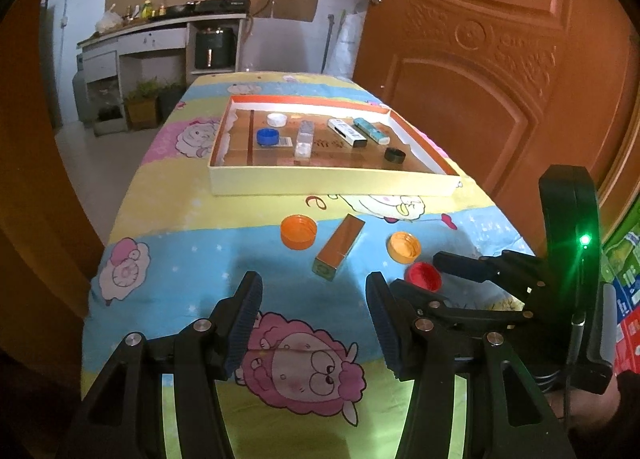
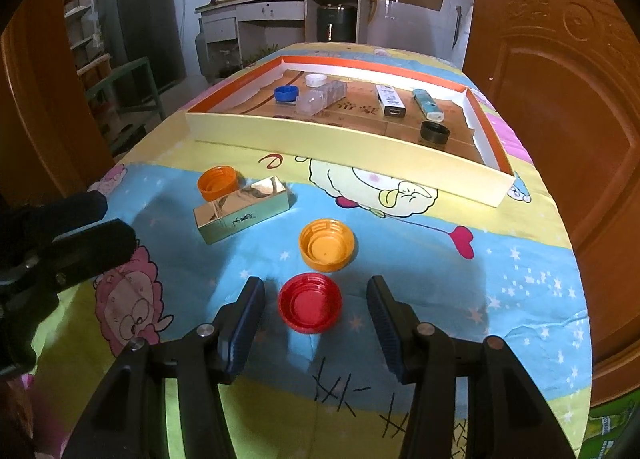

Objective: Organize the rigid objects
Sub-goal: 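Grasp the red bottle cap with the right tool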

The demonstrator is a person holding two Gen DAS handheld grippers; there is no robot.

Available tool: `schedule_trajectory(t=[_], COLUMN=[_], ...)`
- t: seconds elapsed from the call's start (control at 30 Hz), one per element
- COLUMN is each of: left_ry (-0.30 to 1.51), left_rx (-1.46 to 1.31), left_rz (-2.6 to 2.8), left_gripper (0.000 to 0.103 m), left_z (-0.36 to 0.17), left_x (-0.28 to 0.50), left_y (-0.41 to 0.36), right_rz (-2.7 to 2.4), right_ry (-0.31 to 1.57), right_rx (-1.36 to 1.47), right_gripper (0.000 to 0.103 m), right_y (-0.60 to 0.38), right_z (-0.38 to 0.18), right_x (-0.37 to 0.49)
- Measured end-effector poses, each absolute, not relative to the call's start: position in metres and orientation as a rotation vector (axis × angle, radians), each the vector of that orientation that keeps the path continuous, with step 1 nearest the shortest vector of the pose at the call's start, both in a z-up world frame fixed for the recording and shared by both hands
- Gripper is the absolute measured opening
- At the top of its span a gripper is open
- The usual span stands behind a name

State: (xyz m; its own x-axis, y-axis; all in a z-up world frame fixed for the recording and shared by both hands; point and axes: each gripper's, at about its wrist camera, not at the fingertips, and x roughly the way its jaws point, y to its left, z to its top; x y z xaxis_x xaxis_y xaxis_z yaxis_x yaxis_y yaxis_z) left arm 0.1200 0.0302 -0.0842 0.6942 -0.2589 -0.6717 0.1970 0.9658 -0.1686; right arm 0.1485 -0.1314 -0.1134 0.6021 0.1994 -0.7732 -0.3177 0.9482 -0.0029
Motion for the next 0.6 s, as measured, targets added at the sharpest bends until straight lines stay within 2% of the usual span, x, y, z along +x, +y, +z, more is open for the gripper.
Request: schedule_trajectory(t=[0.1,0.17,0.6], left_ry=[0.773,0.780,0.829], left_rx=[-0.082,-0.083,-0.045], left_rz=[-0.262,-0.271,-0.451], left_gripper=[0.056,0.056,0.056], left_z=[-0.088,-0.090,-0.102], left_x=[0.123,0.125,0.155], left_y=[0.026,0.026,0.012], right_rz=[0.303,0.311,0.297], right_ry=[0.875,0.873,0.880], right_rx=[-0.151,-0.148,-0.120], right_gripper=[0.047,0.031,0.030], right_y=[-0.130,-0.130,-0.144], right_z=[-0.114,-0.113,-0.114], right_x=[0.149,0.148,0.139])
